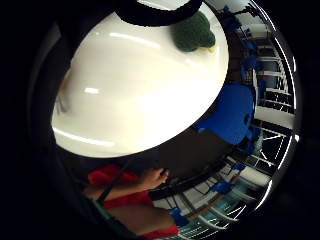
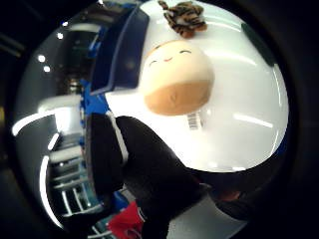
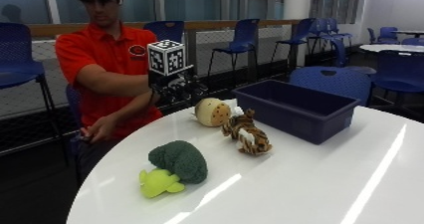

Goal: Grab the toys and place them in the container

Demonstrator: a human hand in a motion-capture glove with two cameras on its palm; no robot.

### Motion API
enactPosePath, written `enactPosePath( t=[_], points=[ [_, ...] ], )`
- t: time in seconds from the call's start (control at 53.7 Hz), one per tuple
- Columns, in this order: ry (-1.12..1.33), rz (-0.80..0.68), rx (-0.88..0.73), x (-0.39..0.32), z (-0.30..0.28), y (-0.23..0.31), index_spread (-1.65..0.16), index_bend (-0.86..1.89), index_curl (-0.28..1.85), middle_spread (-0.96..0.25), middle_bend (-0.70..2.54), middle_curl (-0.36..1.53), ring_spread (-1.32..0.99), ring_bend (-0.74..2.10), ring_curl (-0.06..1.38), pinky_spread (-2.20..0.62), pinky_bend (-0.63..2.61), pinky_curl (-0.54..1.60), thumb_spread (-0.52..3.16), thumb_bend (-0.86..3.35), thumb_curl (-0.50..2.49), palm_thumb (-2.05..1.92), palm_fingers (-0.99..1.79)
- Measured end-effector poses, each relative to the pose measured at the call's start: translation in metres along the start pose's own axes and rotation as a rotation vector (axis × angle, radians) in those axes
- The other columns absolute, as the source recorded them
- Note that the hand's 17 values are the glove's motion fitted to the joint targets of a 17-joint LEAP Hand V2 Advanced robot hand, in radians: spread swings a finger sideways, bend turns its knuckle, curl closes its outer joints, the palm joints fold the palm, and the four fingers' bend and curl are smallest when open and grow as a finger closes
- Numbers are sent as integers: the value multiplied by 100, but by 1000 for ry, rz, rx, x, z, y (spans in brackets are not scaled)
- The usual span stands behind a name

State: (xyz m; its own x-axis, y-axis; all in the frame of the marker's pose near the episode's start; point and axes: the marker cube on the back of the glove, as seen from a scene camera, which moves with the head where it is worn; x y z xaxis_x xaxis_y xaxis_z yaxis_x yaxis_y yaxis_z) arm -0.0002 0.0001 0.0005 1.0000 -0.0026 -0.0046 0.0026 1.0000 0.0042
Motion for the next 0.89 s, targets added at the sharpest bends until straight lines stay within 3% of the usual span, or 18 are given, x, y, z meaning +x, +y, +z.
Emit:
enactPosePath(
  t=[0.279,0.893],
  points=[
    [7,-31,-2,1,0,1,-25,12,10,-7,16,12,-2,17,5,3,65,23,85,-14,0,-21,-18],
    [-22,-123,-13,-45,31,-30,-27,11,17,-7,14,22,-3,17,13,4,69,31,95,-14,2,-21,-19]
  ],
)
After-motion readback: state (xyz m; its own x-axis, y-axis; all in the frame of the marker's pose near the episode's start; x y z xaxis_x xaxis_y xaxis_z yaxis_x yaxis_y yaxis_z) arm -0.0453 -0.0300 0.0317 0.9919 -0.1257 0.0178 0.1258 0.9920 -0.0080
